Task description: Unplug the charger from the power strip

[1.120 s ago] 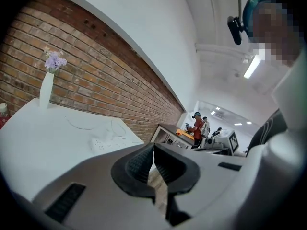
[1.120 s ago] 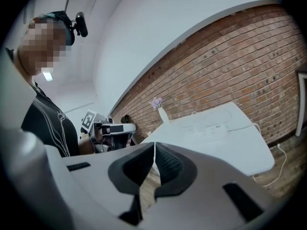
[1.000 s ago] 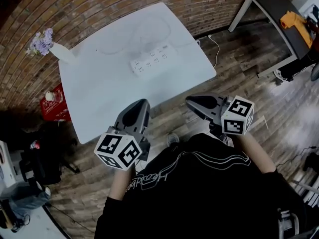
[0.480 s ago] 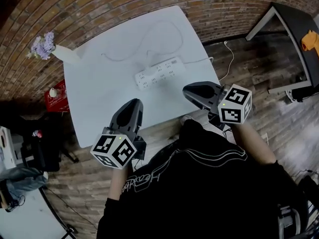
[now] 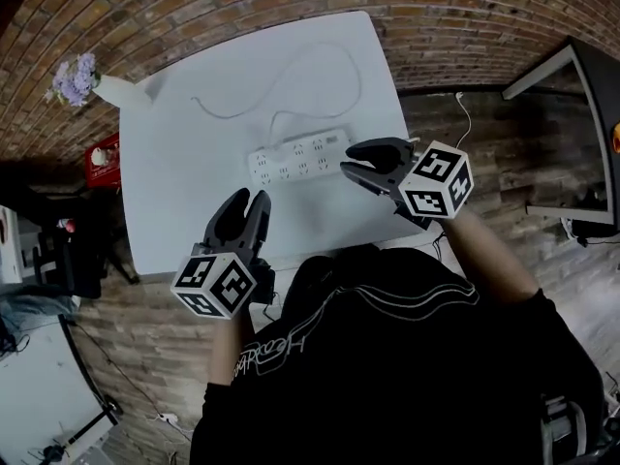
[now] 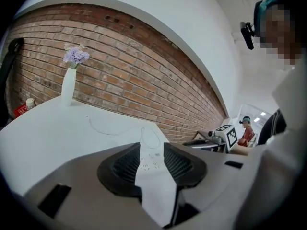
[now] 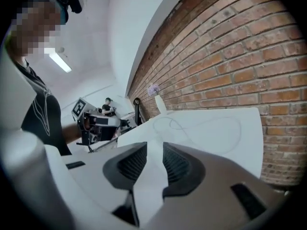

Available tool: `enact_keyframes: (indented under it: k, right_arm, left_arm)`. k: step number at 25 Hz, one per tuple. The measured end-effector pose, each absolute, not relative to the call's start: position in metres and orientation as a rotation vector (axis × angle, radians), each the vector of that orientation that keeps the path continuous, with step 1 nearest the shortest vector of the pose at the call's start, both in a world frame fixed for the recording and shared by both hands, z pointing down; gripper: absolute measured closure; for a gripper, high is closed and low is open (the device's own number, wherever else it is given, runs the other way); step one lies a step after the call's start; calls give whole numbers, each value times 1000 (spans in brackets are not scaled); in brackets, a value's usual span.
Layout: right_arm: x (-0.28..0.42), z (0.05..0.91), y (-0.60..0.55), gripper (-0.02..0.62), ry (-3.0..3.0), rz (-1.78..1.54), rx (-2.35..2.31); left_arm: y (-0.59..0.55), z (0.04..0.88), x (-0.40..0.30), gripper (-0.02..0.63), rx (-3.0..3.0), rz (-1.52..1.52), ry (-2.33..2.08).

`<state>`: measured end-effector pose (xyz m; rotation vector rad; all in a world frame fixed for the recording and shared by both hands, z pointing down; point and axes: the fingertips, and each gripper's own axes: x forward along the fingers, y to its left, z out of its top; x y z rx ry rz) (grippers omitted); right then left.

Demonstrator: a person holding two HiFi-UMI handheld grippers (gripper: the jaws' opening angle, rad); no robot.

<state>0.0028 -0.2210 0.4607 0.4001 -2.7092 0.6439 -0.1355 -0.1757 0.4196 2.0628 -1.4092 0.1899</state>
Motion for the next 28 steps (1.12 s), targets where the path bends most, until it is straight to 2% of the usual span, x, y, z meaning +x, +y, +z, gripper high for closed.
enact_keyframes:
  k: [5, 11, 28]
  right_arm:
    - [-2, 502, -236, 474, -2604, 398, 293]
    - [-18, 531, -246, 440, -2577, 290, 220]
    - [-22, 562, -257, 436, -2549, 117, 259]
  left_arm:
    - [-185, 442, -131, 433, 2003, 207, -1475]
    - [-197, 470, -135, 390, 1953, 212, -1479]
    - [-238, 515, -130, 383, 1919, 352, -1563]
